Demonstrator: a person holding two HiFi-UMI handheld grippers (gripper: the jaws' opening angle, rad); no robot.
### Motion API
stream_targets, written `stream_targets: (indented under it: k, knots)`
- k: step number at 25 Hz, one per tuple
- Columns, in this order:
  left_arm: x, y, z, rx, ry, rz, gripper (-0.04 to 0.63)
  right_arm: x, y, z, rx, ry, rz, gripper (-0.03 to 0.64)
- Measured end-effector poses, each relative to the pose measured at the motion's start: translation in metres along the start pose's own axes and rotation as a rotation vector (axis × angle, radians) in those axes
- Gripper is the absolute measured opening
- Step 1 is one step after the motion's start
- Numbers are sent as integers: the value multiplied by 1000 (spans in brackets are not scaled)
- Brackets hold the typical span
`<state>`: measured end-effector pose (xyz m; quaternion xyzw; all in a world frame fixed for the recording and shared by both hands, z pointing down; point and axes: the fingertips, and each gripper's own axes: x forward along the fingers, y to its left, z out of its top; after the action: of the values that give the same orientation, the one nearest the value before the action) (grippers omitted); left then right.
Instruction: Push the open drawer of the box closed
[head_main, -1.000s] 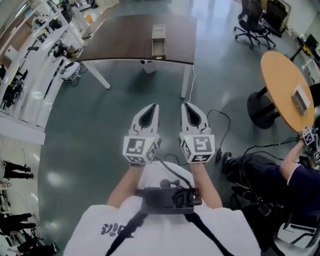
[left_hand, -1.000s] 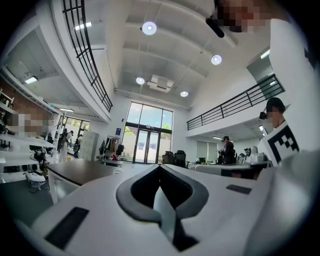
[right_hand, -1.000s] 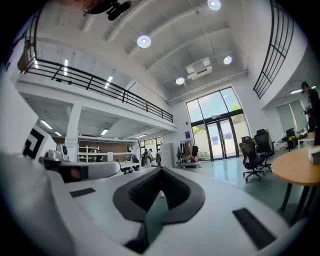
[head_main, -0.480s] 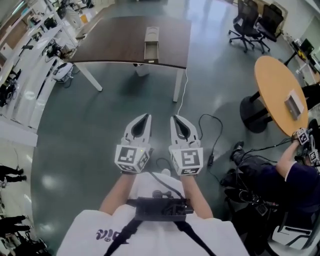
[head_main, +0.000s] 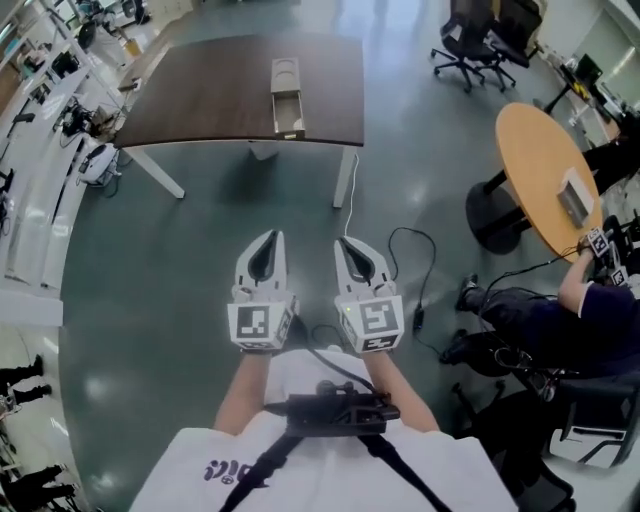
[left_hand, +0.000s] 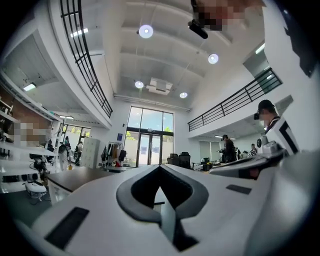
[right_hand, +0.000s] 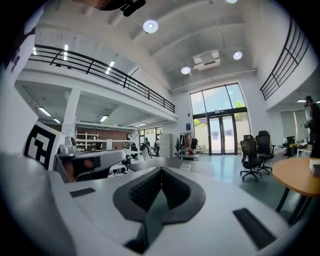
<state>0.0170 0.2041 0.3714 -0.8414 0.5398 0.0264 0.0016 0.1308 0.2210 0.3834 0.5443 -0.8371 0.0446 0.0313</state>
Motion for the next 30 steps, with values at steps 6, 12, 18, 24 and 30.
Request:
stream_targets:
  k: [6,12,18,24,30]
  knots:
    - [59,61,16,-55,-19,-30,12,83,-6,31,-4,-49,-34,6]
    - [77,144,23,-44,-28,-37,12,172,39,24,13,-14,-17,6]
    - [98,187,11,-70,-6,-30,12,210,55,2,-18,67,-9,6]
    - [130,196,-8,-102,30,-37,12,242,33,-4,-5,89,-23,6]
    - [167,217,-20,-107,56,-42,12,284,19,-22,42,118,-20,6]
